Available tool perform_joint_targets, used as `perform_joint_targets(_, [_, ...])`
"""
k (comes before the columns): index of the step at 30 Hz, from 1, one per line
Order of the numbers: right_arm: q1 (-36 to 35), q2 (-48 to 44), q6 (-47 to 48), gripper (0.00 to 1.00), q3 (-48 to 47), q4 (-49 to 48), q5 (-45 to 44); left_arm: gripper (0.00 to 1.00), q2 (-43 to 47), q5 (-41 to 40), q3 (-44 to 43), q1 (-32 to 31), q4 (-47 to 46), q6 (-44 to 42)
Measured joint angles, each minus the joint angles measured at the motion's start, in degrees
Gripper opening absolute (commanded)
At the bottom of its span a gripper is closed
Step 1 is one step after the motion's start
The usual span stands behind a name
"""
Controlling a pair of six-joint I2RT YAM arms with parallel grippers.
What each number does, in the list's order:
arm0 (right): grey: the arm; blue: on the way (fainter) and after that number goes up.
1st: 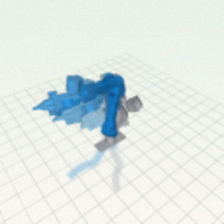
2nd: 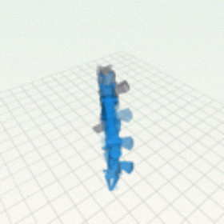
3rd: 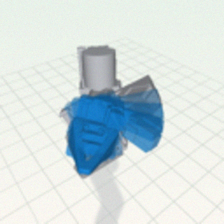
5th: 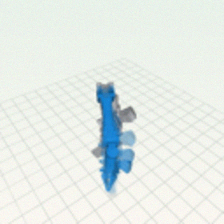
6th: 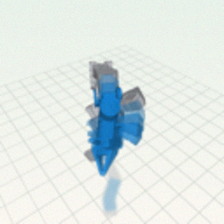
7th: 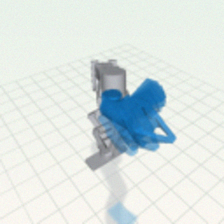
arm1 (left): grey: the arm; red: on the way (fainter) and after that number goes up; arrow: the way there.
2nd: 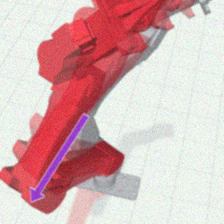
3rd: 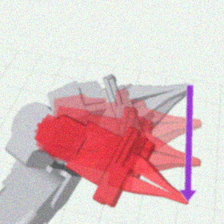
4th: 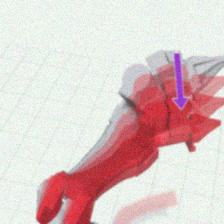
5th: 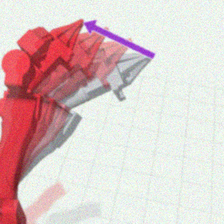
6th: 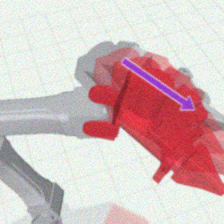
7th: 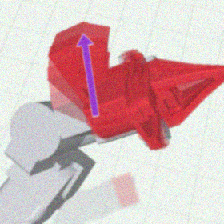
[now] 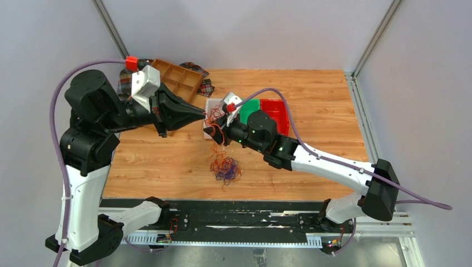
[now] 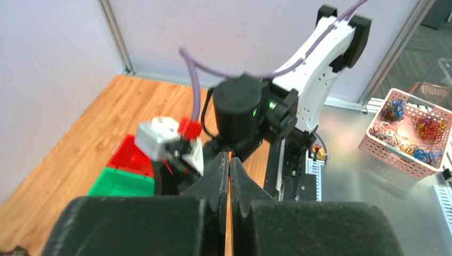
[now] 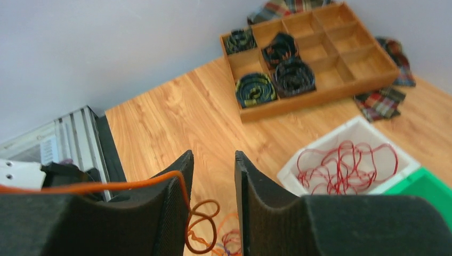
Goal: Untangle the cables
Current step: Untie the cable.
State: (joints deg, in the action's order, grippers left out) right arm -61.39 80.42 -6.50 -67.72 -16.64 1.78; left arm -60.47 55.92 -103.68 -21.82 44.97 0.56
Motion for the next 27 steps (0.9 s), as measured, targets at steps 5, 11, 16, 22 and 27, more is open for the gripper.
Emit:
perform_joint_targets(5, [0.0, -0.07, -1.88, 0.17, 5.73, -1.31, -1.6, 0.0, -2.67, 0.68, -8.33, 0.0, 0.17, 2.01])
perform_joint_targets(11, [0.0, -2.14, -4.94, 0.01, 12.13, -3.34, -3.13, 0.0, -4.22, 0.66, -15.21, 0.0, -2.38, 5.31])
perform_joint_targets(16, [0.0, -5.18, -6.88, 0.01, 17.86, -4.15, -4.79, 0.0, -5.07, 0.39, -20.33, 0.0, -3.82, 6.54])
perform_joint_targets(22, [0.0, -8.74, -7.96, 0.01, 23.08, -4.48, -7.37, 0.0, -6.69, -1.6, -26.18, 0.0, -4.33, 6.03])
perform_joint_targets(27, [0.0, -10.12, -8.9, 0.01, 28.37, -4.5, -10.19, 0.0, -7.48, -5.84, -28.52, 0.0, -6.62, 5.57])
